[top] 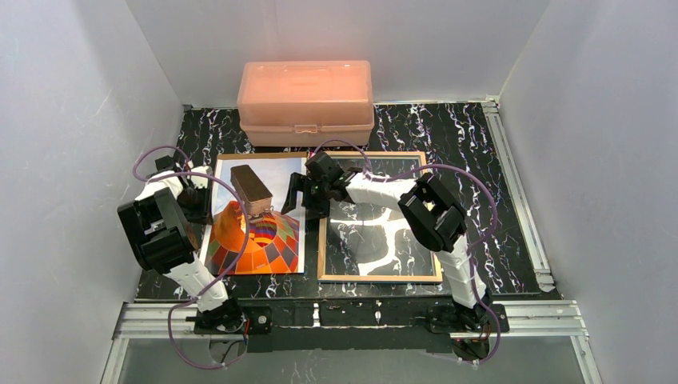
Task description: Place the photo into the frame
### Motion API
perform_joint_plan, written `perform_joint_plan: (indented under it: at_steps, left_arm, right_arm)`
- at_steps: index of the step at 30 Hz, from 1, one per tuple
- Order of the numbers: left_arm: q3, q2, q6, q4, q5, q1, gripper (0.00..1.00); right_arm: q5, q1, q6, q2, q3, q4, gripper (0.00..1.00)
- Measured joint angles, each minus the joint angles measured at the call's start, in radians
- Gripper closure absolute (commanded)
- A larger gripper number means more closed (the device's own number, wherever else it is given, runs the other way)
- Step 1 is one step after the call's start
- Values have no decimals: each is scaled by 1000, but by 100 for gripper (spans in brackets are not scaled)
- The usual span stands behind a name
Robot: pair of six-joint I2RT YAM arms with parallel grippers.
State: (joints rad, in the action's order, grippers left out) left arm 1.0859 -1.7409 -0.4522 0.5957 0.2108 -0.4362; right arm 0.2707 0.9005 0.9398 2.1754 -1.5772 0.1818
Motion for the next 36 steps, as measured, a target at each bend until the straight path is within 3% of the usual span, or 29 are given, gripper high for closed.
perform_joint_plan:
  at_steps: [11,20,36]
  left_arm:
    - [-11,7,1,-13,2,2,76]
    - [-12,7,-1,-15,0,2,76]
    - [-12,11,0,-14,-1,3,76]
  right_arm:
    - [32,-2,12,-29,37,-31,9]
    - [-31,27,-19,-76,50,143,7]
    - [51,132,34,-115,116,191,8]
